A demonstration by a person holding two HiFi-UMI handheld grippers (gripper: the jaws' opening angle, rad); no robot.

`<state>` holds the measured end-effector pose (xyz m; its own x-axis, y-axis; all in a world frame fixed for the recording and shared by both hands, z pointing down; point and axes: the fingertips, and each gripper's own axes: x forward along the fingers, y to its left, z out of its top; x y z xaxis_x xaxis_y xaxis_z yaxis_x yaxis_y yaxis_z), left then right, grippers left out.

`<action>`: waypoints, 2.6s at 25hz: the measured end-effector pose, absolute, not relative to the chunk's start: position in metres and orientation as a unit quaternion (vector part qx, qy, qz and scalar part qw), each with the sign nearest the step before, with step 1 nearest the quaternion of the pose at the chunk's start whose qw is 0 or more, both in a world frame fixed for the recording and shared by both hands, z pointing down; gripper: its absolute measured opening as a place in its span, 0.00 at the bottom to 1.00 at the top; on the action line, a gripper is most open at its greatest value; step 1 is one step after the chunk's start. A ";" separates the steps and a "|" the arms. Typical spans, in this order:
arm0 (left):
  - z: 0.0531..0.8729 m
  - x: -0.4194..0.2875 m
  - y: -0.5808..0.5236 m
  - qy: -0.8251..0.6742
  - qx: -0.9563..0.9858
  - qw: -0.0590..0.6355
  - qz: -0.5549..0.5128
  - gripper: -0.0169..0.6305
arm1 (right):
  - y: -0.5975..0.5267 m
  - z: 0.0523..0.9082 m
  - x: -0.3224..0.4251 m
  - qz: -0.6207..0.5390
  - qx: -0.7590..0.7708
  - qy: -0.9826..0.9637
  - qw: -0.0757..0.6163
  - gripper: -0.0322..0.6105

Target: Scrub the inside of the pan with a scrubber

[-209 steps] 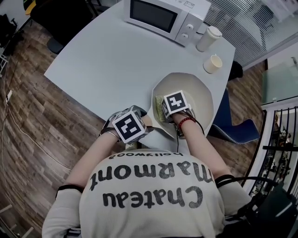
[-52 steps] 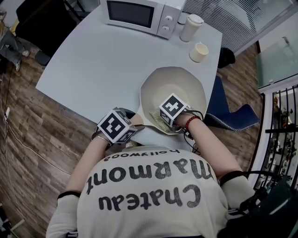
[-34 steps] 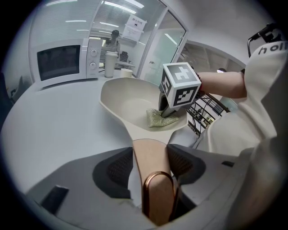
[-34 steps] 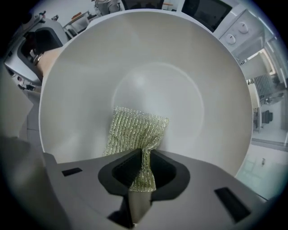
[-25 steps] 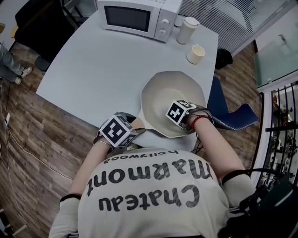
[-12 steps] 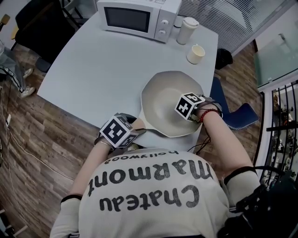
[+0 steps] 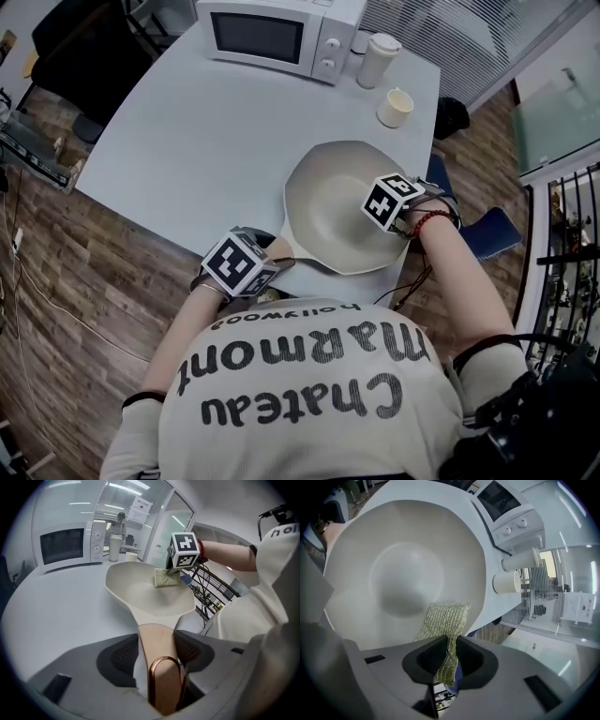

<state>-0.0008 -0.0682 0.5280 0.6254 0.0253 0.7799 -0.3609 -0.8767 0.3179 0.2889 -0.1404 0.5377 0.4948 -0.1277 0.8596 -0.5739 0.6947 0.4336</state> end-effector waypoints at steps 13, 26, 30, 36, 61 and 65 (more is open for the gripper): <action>0.530 0.002 -0.067 -0.101 0.868 0.230 0.428 0.40 | -0.111 0.520 0.113 0.525 0.250 -0.716 0.387 0.16; 0.529 0.005 -0.067 -0.110 0.864 0.232 0.432 0.40 | -0.087 0.564 0.063 0.568 0.187 -0.695 0.398 0.16; 0.533 0.003 -0.065 -0.114 0.860 0.232 0.440 0.39 | -0.078 0.575 0.065 0.526 0.177 -0.693 0.460 0.15; 0.536 -0.003 -0.067 -0.129 0.855 0.231 0.446 0.39 | -0.061 0.590 0.088 0.468 0.156 -0.672 0.553 0.15; 0.533 0.000 -0.070 -0.110 0.855 0.224 0.455 0.39 | -0.037 0.572 0.191 0.324 0.129 -0.621 0.702 0.15; 0.532 0.003 -0.071 -0.107 0.854 0.223 0.457 0.39 | -0.041 0.568 0.206 0.257 0.120 -0.605 0.744 0.15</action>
<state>0.0029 -0.0707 0.5315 0.5592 0.0210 0.8287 -0.3869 -0.8775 0.2833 0.2060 -0.0413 0.5679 0.1362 0.2372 0.9619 -0.5268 0.8396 -0.1325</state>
